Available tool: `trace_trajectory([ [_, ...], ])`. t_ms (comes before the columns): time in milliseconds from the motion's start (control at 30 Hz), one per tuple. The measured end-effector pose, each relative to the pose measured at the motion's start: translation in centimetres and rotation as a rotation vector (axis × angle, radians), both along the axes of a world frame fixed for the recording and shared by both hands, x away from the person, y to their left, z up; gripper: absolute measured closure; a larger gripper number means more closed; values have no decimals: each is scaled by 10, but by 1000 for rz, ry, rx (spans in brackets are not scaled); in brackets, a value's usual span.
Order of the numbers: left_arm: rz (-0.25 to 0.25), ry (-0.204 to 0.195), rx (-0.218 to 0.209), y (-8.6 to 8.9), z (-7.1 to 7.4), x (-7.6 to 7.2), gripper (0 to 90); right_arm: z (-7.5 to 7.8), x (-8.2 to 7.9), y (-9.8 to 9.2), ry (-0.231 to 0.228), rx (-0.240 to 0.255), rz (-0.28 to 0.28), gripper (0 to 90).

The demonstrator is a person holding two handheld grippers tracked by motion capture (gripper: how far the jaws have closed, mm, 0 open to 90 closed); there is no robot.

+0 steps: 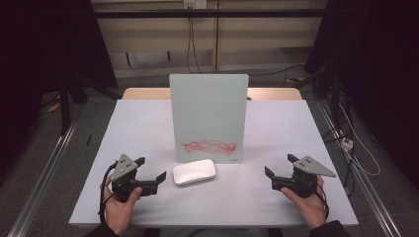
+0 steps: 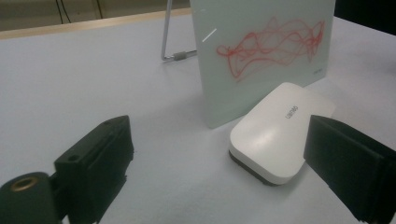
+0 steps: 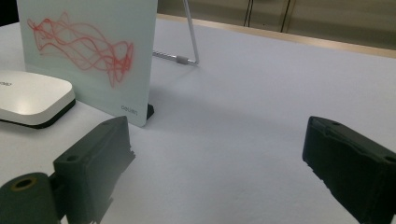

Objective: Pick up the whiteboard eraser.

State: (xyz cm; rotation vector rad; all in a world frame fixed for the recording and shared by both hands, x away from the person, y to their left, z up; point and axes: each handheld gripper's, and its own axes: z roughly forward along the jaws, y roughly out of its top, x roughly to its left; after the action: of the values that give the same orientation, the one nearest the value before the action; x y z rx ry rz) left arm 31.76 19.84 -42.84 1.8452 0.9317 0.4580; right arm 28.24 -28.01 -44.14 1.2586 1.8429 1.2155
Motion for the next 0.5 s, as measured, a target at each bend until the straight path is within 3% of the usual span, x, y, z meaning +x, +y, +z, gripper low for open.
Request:
trace_trajectory([
  [200,0,14,-5,1,-1,3,101,0,0,-1,3,4,2,77],
  [500,-62,54,-17,-1,0,5,92,0,1,-1,11,10,5,77],
])
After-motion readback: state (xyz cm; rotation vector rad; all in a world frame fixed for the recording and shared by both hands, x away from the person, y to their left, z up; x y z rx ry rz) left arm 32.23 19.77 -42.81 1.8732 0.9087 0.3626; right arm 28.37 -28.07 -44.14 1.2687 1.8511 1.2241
